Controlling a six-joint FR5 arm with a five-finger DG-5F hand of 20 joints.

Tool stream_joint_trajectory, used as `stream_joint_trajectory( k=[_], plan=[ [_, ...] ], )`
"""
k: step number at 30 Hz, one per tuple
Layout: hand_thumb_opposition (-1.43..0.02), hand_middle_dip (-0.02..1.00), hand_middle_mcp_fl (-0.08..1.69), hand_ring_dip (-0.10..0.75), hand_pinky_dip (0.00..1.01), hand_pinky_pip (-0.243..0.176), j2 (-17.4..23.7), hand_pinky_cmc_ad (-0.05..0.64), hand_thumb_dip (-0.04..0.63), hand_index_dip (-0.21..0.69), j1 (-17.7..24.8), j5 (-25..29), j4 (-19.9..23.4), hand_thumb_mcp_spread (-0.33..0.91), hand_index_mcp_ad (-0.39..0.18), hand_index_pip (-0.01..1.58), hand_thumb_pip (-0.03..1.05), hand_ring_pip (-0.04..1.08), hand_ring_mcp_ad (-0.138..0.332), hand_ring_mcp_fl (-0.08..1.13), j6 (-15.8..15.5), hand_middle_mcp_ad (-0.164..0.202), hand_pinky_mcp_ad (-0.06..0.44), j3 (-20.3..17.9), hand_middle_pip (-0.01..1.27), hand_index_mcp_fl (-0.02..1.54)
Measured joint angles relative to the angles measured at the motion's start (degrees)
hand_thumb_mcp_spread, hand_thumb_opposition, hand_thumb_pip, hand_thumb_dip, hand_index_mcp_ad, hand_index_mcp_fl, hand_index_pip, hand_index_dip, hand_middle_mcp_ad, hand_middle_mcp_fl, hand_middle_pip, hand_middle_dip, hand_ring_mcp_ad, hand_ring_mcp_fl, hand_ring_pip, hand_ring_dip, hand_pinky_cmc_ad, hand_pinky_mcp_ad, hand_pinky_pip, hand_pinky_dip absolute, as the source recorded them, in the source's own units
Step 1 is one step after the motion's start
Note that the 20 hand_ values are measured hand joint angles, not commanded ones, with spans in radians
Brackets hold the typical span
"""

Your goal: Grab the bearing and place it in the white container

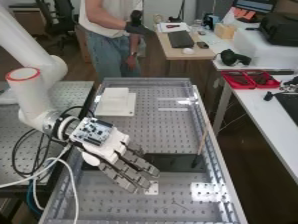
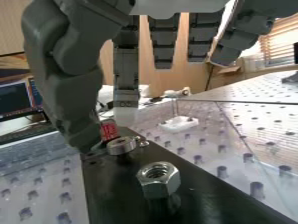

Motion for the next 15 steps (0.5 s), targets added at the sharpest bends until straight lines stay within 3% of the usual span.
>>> stream_joint_trajectory(
  k=[15],
  plan=[
    [-0.82,0.19,0.04,0.033,0.17,-0.093,-1.11,0.312,0.269,0.365,-0.6,0.95,2.09,0.5,-0.075,1.27,0.45,0.1,0.159,0.01,1.76,0.086,0.162,-0.44,0.15,0.28]
  ],
)
